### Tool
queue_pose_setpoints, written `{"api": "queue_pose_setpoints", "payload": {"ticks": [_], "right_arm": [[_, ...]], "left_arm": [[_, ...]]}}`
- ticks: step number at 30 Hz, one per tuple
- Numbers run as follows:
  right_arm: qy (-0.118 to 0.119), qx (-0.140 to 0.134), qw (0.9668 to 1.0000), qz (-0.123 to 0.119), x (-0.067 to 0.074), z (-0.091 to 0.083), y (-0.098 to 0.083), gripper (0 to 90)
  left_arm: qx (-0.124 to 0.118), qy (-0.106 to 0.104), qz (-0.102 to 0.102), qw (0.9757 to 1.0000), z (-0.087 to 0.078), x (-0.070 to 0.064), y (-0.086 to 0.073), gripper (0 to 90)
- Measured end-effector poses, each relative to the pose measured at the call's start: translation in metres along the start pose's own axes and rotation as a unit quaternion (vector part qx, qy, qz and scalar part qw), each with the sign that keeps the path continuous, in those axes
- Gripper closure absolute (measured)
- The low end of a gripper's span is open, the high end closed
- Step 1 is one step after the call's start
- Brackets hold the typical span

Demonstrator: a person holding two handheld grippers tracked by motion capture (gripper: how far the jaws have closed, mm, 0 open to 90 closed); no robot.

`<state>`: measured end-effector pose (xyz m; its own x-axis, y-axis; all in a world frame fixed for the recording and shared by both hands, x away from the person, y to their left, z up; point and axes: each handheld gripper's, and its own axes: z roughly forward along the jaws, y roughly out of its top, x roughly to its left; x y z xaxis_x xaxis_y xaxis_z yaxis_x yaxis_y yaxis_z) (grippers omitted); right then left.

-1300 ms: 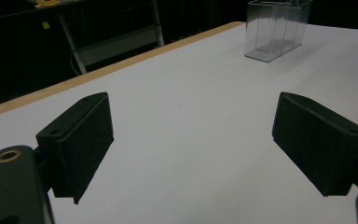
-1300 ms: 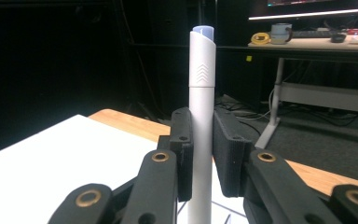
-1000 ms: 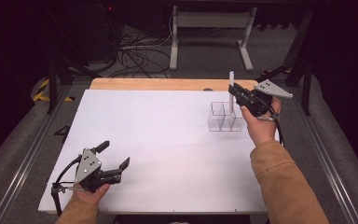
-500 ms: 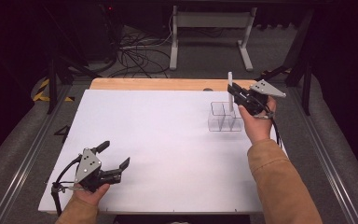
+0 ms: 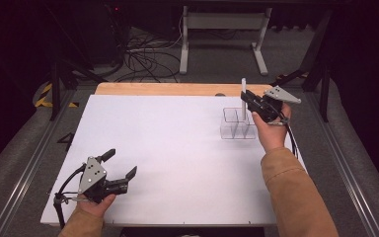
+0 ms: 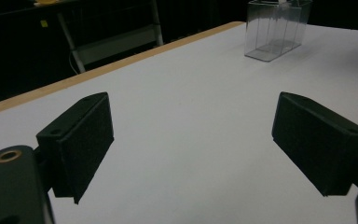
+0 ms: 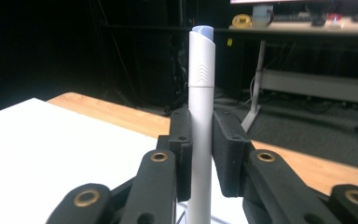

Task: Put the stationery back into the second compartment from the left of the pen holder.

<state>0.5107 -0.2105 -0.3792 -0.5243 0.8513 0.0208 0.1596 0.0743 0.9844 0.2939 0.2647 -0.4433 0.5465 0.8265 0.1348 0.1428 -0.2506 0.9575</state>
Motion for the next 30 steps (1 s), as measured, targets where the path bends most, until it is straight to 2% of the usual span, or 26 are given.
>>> {"api": "queue_pose_setpoints", "payload": {"ticks": [5, 11, 14, 16, 22, 24, 30], "right_arm": [[-0.001, 0.027, 0.9996, 0.01, 0.0, 0.0, -0.004, 78.8], [0.002, 0.048, 0.9986, 0.02, -0.001, 0.0, -0.006, 78.3], [0.006, 0.047, 0.9983, 0.034, -0.003, 0.0, -0.006, 63.5], [0.001, 0.046, 0.9986, 0.024, -0.003, -0.001, -0.005, 58.4], [0.0, 0.028, 0.9994, 0.021, 0.001, -0.007, 0.0, 39.8], [0.001, 0.021, 0.9996, 0.017, 0.004, -0.011, 0.003, 36.3], [0.014, 0.006, 0.9998, 0.01, 0.012, -0.025, 0.012, 33.8]], "left_arm": [[0.0, 0.002, -0.001, 1.0, -0.002, 0.0, -0.001, 13.4], [0.001, 0.009, -0.002, 1.0, -0.005, 0.0, -0.002, 13.4], [0.001, 0.011, -0.003, 0.9999, -0.007, 0.001, -0.002, 13.4], [0.001, 0.013, -0.003, 0.9999, -0.008, 0.001, -0.003, 13.4], [0.001, 0.016, -0.005, 0.9999, -0.01, 0.001, -0.003, 13.4], [0.0, 0.017, -0.005, 0.9998, -0.011, 0.001, -0.003, 13.4], [-0.001, 0.02, -0.009, 0.9998, -0.014, 0.001, -0.004, 13.3]]}}
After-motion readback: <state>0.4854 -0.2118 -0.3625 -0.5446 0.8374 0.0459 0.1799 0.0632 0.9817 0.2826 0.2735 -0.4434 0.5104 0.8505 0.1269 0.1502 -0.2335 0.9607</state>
